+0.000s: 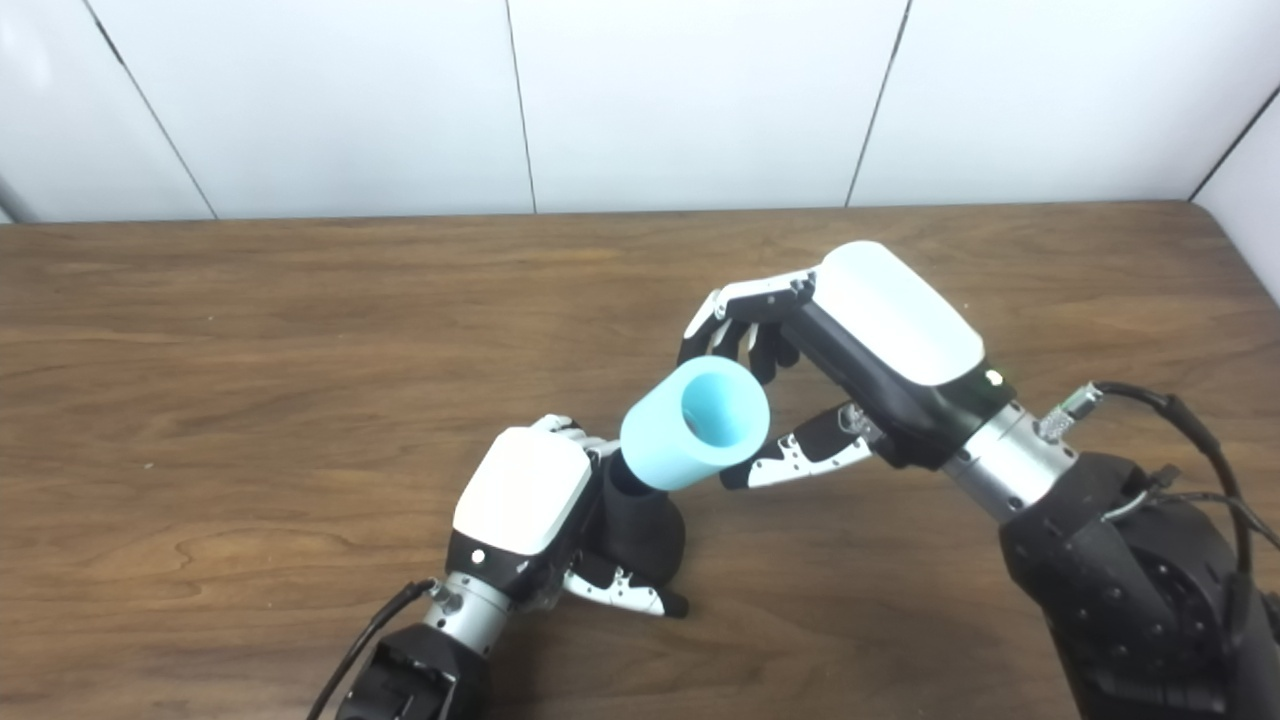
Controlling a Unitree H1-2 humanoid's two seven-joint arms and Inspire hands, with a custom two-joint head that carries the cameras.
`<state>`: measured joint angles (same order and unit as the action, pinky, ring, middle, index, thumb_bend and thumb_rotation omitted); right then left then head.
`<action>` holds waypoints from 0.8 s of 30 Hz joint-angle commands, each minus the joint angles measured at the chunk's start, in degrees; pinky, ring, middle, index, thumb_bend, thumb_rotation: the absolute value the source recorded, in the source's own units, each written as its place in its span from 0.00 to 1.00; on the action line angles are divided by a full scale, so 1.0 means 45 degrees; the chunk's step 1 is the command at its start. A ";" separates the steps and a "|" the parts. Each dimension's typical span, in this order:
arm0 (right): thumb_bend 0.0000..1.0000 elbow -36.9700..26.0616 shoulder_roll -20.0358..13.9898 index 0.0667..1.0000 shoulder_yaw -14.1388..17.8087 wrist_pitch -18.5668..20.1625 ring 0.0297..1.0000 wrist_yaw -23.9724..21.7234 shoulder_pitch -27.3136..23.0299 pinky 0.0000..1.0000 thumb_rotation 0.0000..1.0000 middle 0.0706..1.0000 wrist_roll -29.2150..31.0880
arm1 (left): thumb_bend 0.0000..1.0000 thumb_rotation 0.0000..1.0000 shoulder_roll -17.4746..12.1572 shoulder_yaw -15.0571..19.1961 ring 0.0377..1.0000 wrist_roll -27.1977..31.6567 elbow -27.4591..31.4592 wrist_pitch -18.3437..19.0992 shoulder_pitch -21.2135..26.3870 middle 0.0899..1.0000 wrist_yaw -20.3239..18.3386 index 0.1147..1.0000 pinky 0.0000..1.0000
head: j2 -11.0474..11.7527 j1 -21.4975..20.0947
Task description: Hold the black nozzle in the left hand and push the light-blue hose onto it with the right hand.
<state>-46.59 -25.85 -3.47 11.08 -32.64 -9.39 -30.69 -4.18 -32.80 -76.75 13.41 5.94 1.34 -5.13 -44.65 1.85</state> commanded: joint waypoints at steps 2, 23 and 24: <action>0.51 -0.0230 -0.0035 0.51 -0.0010 -0.0108 0.36 0.0087 -0.0219 0.33 0.00 0.44 -0.0078 | 0.53 0.00 -0.0101 -0.0126 0.55 -0.0344 -0.0268 0.0039 -0.0073 0.43 -0.0163 0.42 0.74 | -0.0018 0.0001; 0.51 -0.0244 0.0229 0.51 -0.0168 0.0578 0.35 -0.0075 -0.0111 0.33 0.00 0.45 0.0237 | 0.53 0.00 -0.0235 -0.0093 0.55 -0.0338 -0.0117 -0.0012 -0.0037 0.42 -0.0315 0.43 0.73 | -0.0180 0.0020; 0.51 -0.0235 0.0231 0.51 -0.0168 0.0602 0.34 -0.0084 -0.0097 0.33 0.00 0.45 0.0283 | 0.53 0.00 -0.0231 -0.0092 0.55 -0.0331 -0.0110 -0.0011 -0.0037 0.42 -0.0317 0.43 0.73 | -0.0180 0.0020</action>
<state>-46.92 -24.69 -4.58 14.27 -33.97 -8.97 -29.99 -4.33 -32.85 -76.77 13.37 5.89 1.39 -5.01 -45.44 1.93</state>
